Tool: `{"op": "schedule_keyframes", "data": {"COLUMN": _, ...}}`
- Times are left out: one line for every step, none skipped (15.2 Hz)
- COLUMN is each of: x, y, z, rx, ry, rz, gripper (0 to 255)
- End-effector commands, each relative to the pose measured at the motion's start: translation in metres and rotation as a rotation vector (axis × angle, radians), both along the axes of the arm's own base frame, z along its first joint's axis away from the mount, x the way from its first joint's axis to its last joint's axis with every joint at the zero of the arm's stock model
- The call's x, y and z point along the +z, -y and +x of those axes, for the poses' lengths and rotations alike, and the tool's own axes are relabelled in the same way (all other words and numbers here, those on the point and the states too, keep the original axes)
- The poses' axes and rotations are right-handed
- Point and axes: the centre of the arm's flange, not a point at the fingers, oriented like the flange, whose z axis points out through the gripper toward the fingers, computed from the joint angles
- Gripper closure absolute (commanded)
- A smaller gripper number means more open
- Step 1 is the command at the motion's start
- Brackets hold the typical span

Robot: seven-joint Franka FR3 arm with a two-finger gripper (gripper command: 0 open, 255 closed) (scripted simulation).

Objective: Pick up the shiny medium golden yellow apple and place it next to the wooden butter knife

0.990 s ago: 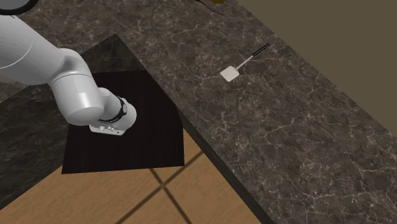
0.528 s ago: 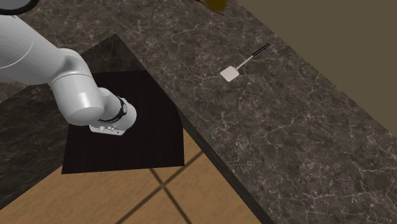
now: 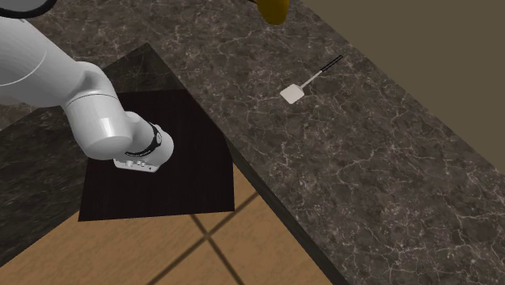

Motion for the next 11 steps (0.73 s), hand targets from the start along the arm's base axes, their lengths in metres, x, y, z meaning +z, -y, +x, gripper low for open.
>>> {"op": "schedule_keyframes", "data": {"x": -0.009, "y": 0.000, "z": -0.001, "rx": 0.000, "ry": 0.001, "rz": 0.001, "gripper": 255}}
{"op": "schedule_keyframes", "data": {"x": -0.014, "y": 0.000, "z": -0.001, "rx": 0.000, "ry": 0.001, "rz": 0.001, "gripper": 255}}
{"op": "schedule_keyframes", "data": {"x": -0.020, "y": 0.000, "z": -0.001, "rx": 0.000, "ry": 0.001, "rz": 0.001, "gripper": 255}}
{"op": "schedule_keyframes", "data": {"x": -0.025, "y": 0.000, "z": -0.001, "rx": 0.000, "ry": 0.001, "rz": 0.001, "gripper": 255}}
{"op": "schedule_keyframes", "data": {"x": -0.030, "y": 0.000, "z": -0.001, "rx": 0.000, "ry": 0.001, "rz": 0.001, "gripper": 255}}
{"op": "schedule_keyframes", "data": {"x": -0.035, "y": 0.000, "z": -0.001, "rx": 0.000, "ry": 0.001, "rz": 0.001, "gripper": 255}}
{"op": "schedule_keyframes", "data": {"x": -0.041, "y": 0.000, "z": -0.001, "rx": 0.000, "ry": 0.001, "rz": 0.001, "gripper": 255}}
{"op": "schedule_keyframes", "data": {"x": -0.046, "y": 0.000, "z": -0.001, "rx": 0.000, "ry": 0.001, "rz": 0.001, "gripper": 255}}
{"op": "schedule_keyframes", "data": {"x": -0.051, "y": 0.000, "z": -0.001, "rx": 0.000, "ry": 0.001, "rz": 0.001, "gripper": 255}}
{"op": "schedule_keyframes", "data": {"x": -0.057, "y": 0.000, "z": -0.001, "rx": 0.000, "ry": 0.001, "rz": 0.001, "gripper": 255}}
{"op": "schedule_keyframes", "data": {"x": -0.062, "y": 0.000, "z": -0.001, "rx": 0.000, "ry": 0.001, "rz": 0.001, "gripper": 255}}
